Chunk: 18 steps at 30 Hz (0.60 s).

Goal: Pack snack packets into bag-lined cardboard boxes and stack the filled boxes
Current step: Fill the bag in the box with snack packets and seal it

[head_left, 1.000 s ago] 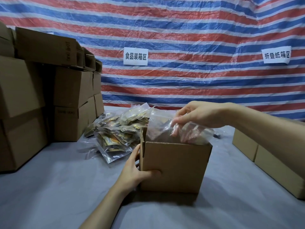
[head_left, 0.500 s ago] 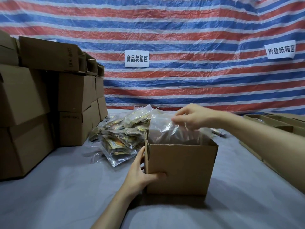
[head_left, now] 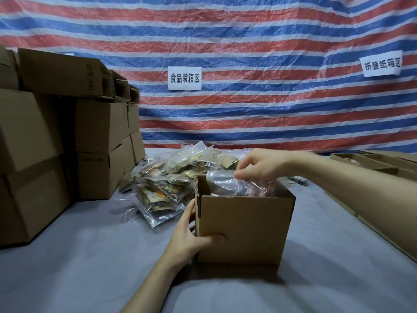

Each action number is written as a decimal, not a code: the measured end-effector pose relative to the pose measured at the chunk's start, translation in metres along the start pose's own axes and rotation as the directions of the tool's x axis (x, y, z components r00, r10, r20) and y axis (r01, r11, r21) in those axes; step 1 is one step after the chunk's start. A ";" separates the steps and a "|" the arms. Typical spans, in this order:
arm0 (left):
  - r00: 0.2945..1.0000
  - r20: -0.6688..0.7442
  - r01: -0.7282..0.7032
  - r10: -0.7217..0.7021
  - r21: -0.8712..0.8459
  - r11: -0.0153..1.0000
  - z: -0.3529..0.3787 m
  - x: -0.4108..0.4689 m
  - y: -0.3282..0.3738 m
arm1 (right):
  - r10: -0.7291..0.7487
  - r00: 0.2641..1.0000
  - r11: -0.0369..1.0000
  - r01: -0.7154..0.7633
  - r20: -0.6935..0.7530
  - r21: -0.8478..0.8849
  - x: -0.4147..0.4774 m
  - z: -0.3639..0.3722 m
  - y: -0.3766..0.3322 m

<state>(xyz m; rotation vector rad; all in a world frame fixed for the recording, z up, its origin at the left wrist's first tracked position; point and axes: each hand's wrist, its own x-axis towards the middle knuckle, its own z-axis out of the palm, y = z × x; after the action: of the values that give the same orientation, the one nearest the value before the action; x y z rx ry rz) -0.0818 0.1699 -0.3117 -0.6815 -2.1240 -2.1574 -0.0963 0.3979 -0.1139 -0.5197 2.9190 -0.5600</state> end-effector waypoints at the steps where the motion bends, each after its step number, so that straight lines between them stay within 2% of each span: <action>1: 1.000 0.000 0.001 -0.001 0.004 1.000 0.000 0.000 -0.001 | -0.014 1.000 0.998 0.013 -0.018 -0.064 0.003 0.006 -0.002; 5: 1.000 -0.010 -0.001 0.001 0.003 1.000 0.001 0.001 -0.002 | -0.085 0.979 0.974 0.042 -0.183 -0.224 0.007 0.023 -0.006; 7: 1.000 -0.008 -0.007 0.007 0.006 1.000 0.000 0.001 -0.003 | -0.095 0.970 0.991 0.072 -0.223 -0.109 0.007 0.023 -0.005; 10: 1.000 -0.005 -0.007 0.007 0.000 1.000 0.000 0.001 -0.003 | -0.107 0.984 0.993 0.113 -0.142 0.034 0.004 0.013 -0.005; 15: 1.000 -0.006 -0.012 0.012 -0.002 1.000 0.001 0.000 -0.001 | -0.081 0.971 0.996 0.090 -0.224 0.029 0.005 0.009 0.008; 18: 1.000 -0.004 -0.012 0.012 -0.004 1.000 0.001 0.001 0.000 | -0.058 0.977 0.996 0.070 -0.203 0.052 0.003 0.016 0.011</action>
<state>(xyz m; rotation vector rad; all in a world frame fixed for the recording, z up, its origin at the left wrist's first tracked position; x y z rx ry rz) -0.0822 0.1715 -0.3116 -0.6875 -2.1087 -2.1555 -0.0998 0.4009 -0.1333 -0.5841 3.0721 -0.7468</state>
